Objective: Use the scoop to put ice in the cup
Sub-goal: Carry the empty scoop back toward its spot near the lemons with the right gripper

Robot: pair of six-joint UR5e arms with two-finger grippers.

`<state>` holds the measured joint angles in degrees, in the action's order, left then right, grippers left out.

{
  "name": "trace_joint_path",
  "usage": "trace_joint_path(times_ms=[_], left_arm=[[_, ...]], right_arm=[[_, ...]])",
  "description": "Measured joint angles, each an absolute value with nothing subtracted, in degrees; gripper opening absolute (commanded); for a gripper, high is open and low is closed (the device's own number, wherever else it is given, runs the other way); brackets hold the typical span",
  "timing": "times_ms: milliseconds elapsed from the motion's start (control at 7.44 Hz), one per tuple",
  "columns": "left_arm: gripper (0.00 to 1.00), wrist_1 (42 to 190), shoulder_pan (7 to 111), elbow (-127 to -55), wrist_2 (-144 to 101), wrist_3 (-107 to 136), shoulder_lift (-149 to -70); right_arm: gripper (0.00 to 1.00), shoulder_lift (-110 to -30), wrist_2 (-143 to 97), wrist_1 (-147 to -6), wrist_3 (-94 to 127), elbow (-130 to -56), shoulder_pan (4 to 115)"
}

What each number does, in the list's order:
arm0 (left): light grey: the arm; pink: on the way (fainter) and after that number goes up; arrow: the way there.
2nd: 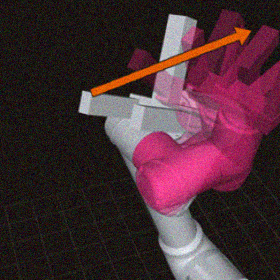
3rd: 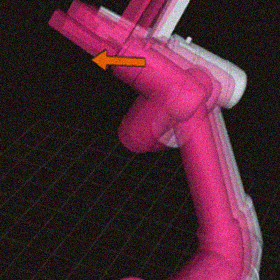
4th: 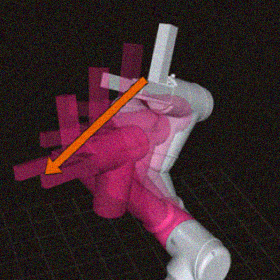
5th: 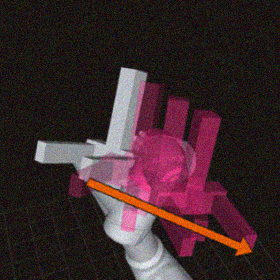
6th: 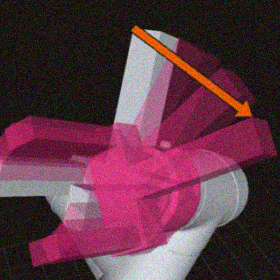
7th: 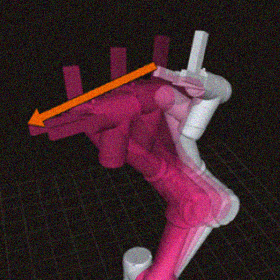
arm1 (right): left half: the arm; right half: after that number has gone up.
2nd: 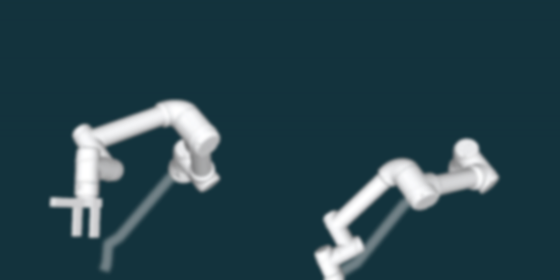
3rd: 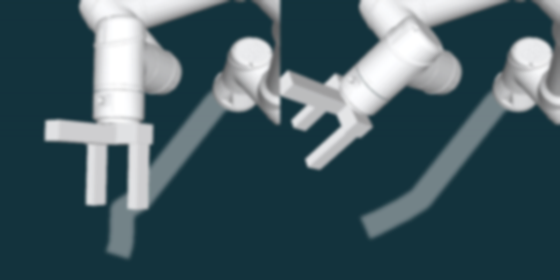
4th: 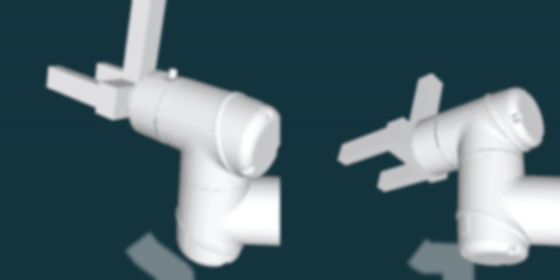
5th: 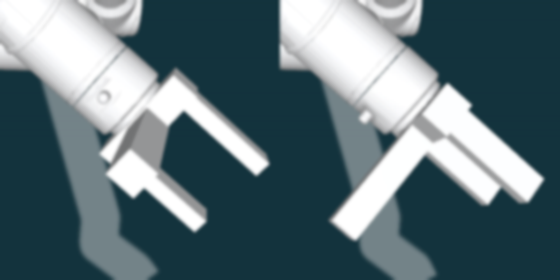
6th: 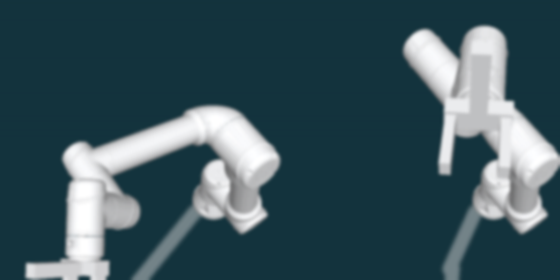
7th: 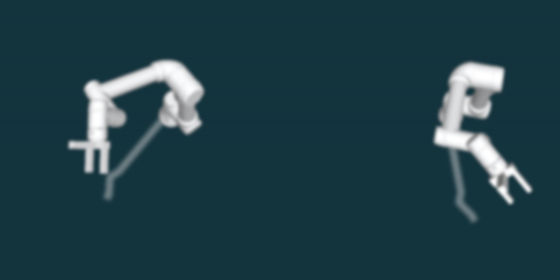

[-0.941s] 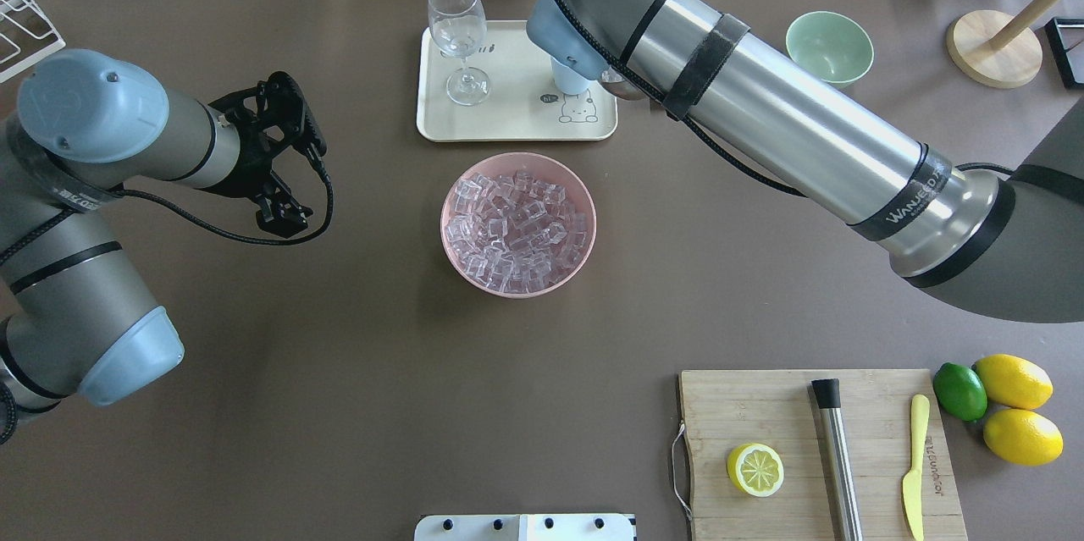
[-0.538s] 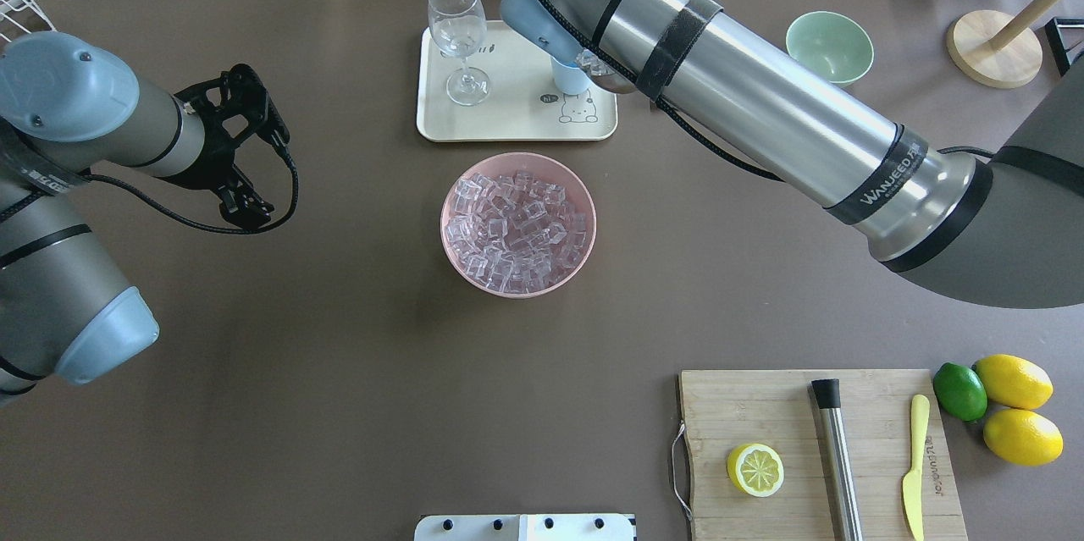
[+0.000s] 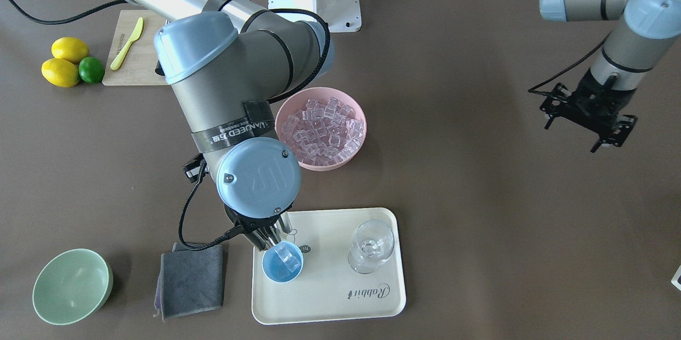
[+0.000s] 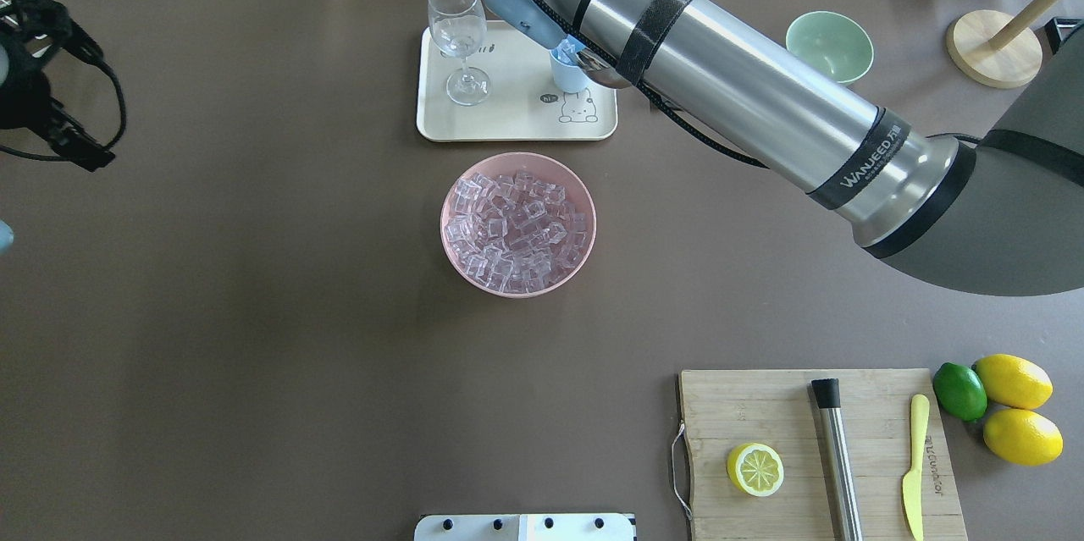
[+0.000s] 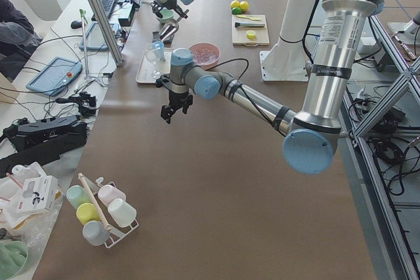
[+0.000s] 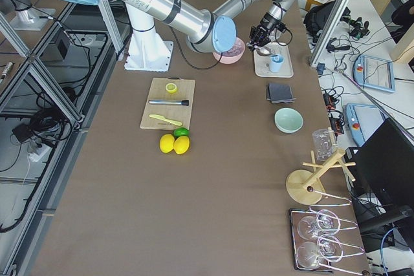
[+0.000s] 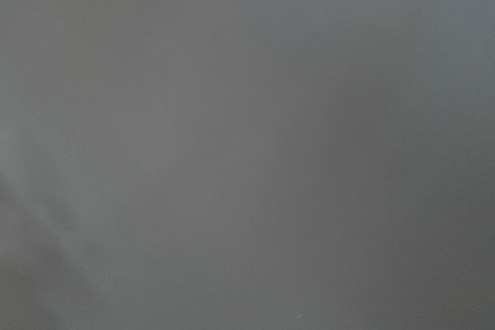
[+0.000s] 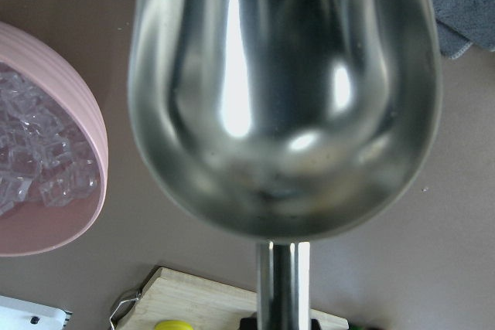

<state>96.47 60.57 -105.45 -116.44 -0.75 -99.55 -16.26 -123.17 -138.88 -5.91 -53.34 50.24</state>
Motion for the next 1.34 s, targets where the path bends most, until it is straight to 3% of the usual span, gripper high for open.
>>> trace_joint_path(times_ms=[403, 672, 1075, 1344], left_arm=[[0.98, 96.5, 76.5, -99.7, -125.7, -0.7, -92.0], [0.98, 96.4, 84.9, -95.0, -130.7, -0.4, -89.1], [0.98, 93.5, 90.5, -89.2, -136.5, -0.1, -88.8], [0.98, 90.8, 91.1, -89.3, -136.6, -0.1, -89.2]], right_arm=[[0.00, -16.3, -123.2, -138.9, -6.3, -53.7, 50.7], [0.00, -18.8, -123.4, -138.9, -6.0, -58.9, 52.2], [0.00, -29.4, -123.6, -141.7, -4.9, -76.0, 56.1], [0.00, -41.2, -123.6, -143.5, 0.5, -92.9, 57.2]])
